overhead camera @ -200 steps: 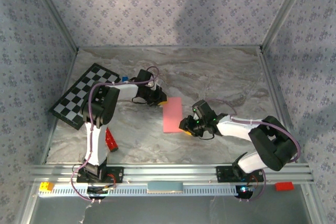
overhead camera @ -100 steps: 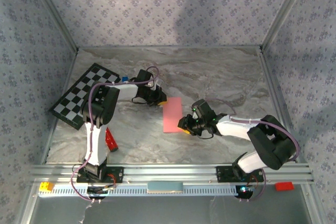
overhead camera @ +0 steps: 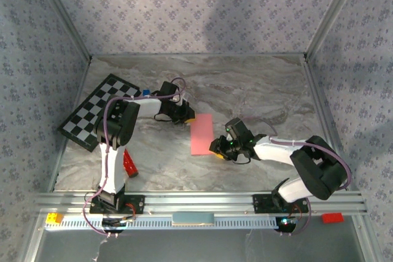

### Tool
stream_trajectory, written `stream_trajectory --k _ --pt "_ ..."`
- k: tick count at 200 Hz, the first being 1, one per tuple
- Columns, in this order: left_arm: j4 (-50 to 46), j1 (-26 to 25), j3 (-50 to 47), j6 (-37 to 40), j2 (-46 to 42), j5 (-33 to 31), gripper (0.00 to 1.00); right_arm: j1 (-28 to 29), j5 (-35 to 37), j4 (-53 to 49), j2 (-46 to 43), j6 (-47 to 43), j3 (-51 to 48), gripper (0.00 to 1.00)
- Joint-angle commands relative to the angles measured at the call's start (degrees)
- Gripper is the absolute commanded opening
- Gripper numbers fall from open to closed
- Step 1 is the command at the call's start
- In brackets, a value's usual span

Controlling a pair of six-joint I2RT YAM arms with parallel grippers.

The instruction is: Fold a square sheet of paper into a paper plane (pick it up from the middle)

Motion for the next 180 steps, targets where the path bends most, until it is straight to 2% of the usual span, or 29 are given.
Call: stream_trajectory --k 1,53,80,180 --pt "-4.43 -0.2 -2.13 -0.06 2.29 -2.92 0.1 0.38 0.06 0.65 0.62 1.45 -0.35 0.36" --pt "-4.38 -0.23 -2.14 -0.1 2.4 -2.59 0.09 0.34 -0.57 5.85 2.09 2.2 1.36 0.36" --pt "-4.29 -0.28 -2.1 -0.22 2.4 -2.31 0.09 0.19 1.23 4.46 1.14 1.65 2.64 0.35" --pt "-4.73 -0.21 -1.61 0.11 2.49 -2.13 0.09 -0.95 -0.39 -2.31 0.1 -0.55 4.91 0.34"
